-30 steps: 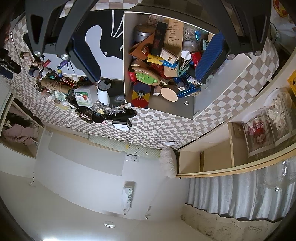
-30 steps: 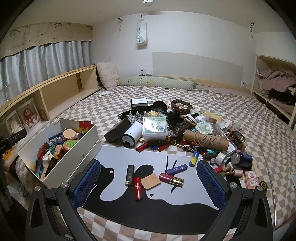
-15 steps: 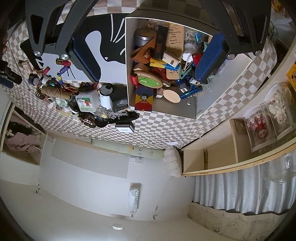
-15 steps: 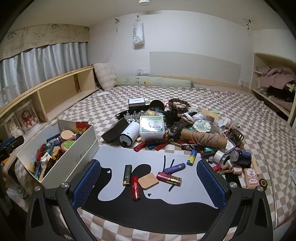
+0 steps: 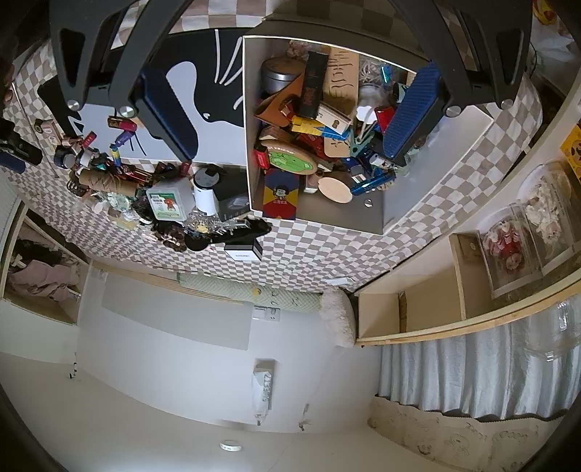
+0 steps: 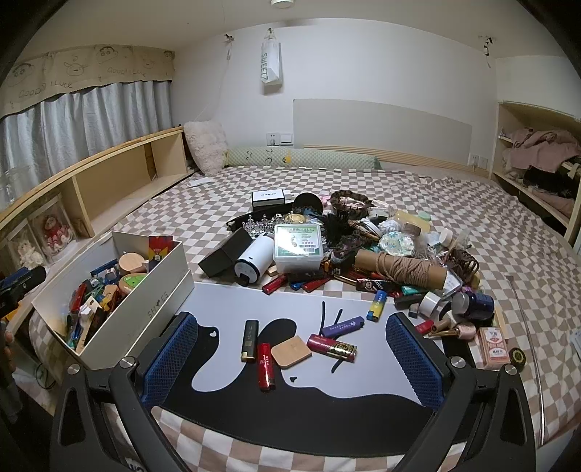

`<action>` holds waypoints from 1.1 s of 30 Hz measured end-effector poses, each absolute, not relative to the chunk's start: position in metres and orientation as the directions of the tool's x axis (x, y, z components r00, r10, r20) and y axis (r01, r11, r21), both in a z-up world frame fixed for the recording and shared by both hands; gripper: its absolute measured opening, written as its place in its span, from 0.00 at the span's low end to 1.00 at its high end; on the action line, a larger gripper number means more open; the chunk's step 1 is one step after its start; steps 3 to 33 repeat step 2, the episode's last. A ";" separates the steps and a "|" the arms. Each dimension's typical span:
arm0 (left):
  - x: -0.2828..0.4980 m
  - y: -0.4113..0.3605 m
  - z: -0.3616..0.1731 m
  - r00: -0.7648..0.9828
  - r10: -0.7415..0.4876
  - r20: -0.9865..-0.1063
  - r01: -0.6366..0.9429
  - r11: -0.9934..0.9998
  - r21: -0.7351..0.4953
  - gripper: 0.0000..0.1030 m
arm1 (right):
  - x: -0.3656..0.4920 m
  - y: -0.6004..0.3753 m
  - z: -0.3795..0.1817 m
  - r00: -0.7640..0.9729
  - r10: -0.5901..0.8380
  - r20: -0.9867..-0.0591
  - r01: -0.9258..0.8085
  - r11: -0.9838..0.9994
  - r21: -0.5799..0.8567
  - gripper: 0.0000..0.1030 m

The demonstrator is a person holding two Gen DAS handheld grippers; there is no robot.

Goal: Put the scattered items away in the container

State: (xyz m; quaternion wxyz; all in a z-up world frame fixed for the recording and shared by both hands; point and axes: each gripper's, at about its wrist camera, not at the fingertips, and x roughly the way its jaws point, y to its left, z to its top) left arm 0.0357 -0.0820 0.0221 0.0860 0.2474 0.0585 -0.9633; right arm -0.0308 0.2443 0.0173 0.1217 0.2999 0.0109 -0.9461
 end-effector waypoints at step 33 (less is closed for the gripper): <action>0.036 -0.082 0.023 -0.862 -0.141 -0.487 0.196 -0.979 -0.064 1.00 | -0.031 0.244 0.017 -0.791 -0.224 -0.570 0.236 -0.970 0.053 1.00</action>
